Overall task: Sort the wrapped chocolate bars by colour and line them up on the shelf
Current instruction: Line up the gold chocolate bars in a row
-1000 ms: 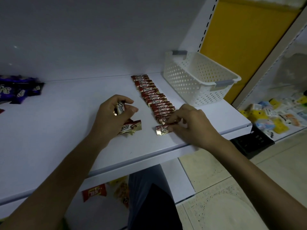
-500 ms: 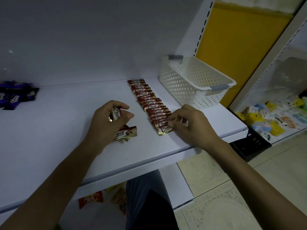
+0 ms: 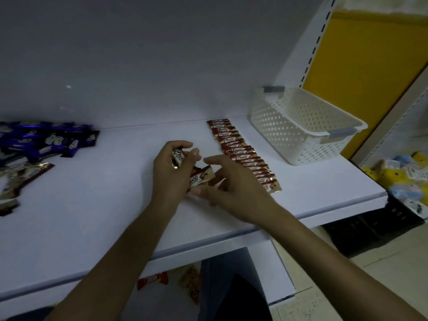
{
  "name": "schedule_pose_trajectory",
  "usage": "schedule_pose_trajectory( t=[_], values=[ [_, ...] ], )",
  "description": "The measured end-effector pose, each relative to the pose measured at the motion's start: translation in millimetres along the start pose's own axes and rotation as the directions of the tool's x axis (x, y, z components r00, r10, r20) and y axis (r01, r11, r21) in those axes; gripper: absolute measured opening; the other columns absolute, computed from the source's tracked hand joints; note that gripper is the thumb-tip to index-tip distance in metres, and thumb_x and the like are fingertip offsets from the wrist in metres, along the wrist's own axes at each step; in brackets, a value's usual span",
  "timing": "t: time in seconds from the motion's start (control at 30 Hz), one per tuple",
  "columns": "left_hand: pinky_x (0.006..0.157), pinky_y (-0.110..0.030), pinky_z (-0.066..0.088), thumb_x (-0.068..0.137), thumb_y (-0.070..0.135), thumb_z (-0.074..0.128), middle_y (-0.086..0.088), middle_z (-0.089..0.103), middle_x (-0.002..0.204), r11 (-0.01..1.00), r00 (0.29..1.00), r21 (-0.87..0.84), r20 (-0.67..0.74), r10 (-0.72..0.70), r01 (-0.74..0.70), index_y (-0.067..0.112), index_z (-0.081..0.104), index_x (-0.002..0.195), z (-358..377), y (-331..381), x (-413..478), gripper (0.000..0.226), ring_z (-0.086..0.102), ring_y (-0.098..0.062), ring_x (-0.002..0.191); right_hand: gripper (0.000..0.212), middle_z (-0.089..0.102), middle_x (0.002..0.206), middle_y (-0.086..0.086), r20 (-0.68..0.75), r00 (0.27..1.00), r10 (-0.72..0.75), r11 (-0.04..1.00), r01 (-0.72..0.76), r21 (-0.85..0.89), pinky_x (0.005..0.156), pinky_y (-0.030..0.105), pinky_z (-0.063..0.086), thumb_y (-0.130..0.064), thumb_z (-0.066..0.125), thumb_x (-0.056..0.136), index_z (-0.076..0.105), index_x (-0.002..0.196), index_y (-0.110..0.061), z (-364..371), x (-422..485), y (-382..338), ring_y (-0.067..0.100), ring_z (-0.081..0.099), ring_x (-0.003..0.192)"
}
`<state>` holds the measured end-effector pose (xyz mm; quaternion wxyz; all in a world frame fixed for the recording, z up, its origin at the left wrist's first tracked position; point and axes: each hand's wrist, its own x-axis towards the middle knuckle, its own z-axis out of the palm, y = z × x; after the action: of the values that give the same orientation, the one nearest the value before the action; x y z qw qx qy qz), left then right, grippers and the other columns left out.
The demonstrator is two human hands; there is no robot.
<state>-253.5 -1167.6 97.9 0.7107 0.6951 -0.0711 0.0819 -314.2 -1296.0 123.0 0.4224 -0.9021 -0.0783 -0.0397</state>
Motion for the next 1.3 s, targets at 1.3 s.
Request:
schedule_pose_trajectory(
  t=[1.3],
  values=[
    [0.064, -0.022, 0.058, 0.087, -0.01, 0.057, 0.0, 0.066, 0.095, 0.979, 0.967, -0.11, 0.211, -0.145, 0.171, 0.012, 0.061, 0.106, -4.4, 5.4, -2.1, 0.029, 0.071, -0.006, 0.072, 0.015, 0.065, 0.08, -0.006, 0.008, 0.999, 0.042, 0.998, -0.042, -0.037, 0.062, 0.006, 0.04, -0.002, 0.071, 0.08, 0.07, 0.077, -0.016, -94.4, -36.8, 62.8, -0.004, 0.059, 0.072]
  ],
)
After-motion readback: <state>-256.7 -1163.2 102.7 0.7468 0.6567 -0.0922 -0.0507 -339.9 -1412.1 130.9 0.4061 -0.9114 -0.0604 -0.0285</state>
